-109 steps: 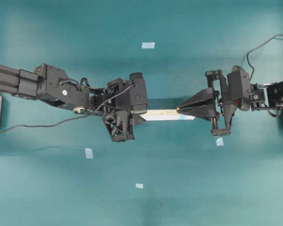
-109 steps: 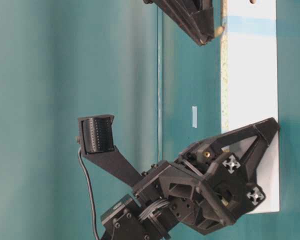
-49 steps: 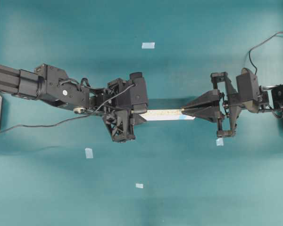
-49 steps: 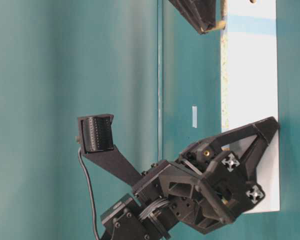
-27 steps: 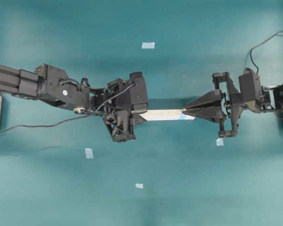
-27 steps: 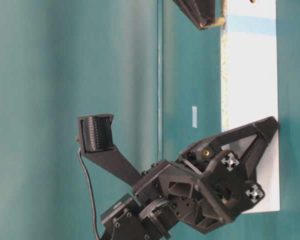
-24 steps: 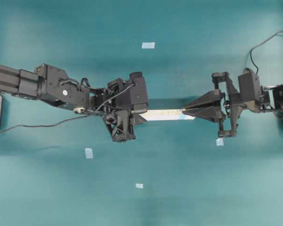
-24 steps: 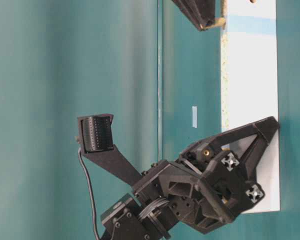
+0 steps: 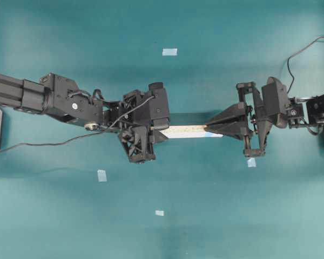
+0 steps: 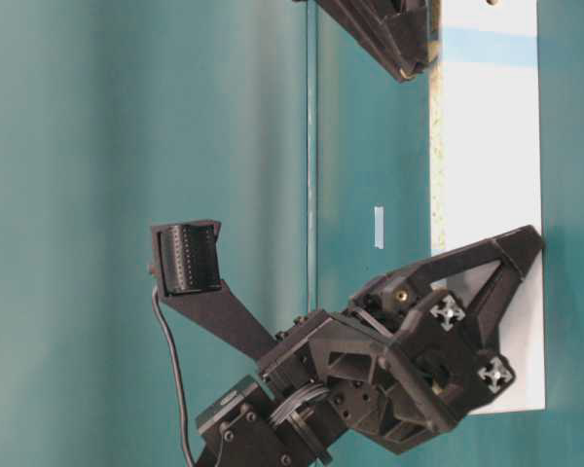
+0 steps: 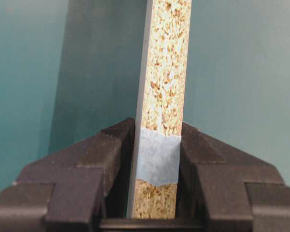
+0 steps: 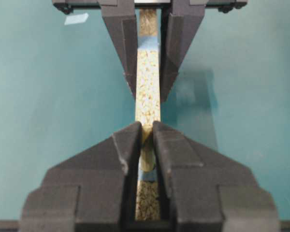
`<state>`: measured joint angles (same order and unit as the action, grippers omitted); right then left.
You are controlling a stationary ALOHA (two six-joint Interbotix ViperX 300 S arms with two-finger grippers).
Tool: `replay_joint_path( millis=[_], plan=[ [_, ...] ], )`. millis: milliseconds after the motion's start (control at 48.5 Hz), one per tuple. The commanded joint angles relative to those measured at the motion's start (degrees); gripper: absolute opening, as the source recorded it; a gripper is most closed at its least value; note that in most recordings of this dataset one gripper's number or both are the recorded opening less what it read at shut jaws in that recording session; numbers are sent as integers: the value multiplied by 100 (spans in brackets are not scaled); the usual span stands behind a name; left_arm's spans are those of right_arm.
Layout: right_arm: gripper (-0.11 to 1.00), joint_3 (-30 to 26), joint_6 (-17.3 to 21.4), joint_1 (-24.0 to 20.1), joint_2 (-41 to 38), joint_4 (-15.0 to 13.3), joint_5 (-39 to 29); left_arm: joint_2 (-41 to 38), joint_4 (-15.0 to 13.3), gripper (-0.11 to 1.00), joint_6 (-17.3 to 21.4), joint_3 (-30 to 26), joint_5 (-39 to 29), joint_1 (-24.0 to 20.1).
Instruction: Move the wooden board into place and insert the rod into its hole.
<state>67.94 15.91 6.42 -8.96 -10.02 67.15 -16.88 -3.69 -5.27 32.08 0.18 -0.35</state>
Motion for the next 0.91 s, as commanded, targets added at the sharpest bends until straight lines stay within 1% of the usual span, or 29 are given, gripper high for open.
replay_joint_path(
  millis=[0, 124, 474, 721, 803, 886],
  plan=[
    [9, 79, -9, -9, 44, 62, 18, 26, -18, 24, -105, -62, 18, 44],
    [9, 202, -9, -9, 44, 123, 44, 18, -18, 24, -105, -70, 26, 53],
    [9, 316, -9, -70, 26, 141, -35, 18, -9, 24, -114, -70, 18, 44],
    [9, 325, -9, -229, -176, 299, -149, 26, -18, 24, -114, -79, 18, 44],
    [9, 281, -9, -264, -176, 299, -290, 26, -18, 24, -114, -79, 26, 44],
    [9, 229, -9, -299, -176, 308, -580, 26, -18, 24, -114, -79, 18, 53]
  ],
)
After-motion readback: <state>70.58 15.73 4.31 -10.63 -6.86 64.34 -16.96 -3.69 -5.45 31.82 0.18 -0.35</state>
